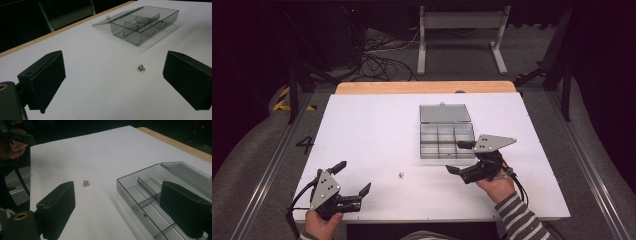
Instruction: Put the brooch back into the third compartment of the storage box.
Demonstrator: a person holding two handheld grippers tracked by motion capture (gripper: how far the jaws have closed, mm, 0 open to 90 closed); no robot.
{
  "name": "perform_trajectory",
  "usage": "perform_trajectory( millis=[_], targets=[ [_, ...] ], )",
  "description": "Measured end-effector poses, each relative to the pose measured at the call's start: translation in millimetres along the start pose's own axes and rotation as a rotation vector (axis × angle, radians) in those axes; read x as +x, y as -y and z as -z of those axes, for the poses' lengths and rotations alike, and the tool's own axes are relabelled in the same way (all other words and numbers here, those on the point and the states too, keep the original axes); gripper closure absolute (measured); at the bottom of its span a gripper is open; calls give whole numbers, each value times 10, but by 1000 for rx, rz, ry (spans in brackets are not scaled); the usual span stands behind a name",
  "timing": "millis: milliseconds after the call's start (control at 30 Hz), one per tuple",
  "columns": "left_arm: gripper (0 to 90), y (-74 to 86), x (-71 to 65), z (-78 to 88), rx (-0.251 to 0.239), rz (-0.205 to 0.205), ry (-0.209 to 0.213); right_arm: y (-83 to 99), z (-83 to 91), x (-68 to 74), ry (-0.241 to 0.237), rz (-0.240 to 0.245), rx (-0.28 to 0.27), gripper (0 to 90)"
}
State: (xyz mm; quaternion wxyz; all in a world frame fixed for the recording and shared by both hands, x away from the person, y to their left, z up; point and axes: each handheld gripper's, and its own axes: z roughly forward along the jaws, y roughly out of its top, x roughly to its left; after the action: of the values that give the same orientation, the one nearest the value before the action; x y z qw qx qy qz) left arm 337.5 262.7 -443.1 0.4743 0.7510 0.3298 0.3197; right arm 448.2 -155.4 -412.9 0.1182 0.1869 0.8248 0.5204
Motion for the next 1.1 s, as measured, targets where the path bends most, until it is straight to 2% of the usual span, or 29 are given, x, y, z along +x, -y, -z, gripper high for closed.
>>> perform_trajectory(
  millis=[433,867,1100],
  targets=[
    [52,-1,1,5,-1,-5,-2,-79,-275,49,-32,9,44,149],
    [52,-1,9,8,2,-7,-1,-129,-641,126,-75,27,100,150],
    [52,0,8,7,2,-7,1,-135,-795,154,-99,16,111,150]
  ],
)
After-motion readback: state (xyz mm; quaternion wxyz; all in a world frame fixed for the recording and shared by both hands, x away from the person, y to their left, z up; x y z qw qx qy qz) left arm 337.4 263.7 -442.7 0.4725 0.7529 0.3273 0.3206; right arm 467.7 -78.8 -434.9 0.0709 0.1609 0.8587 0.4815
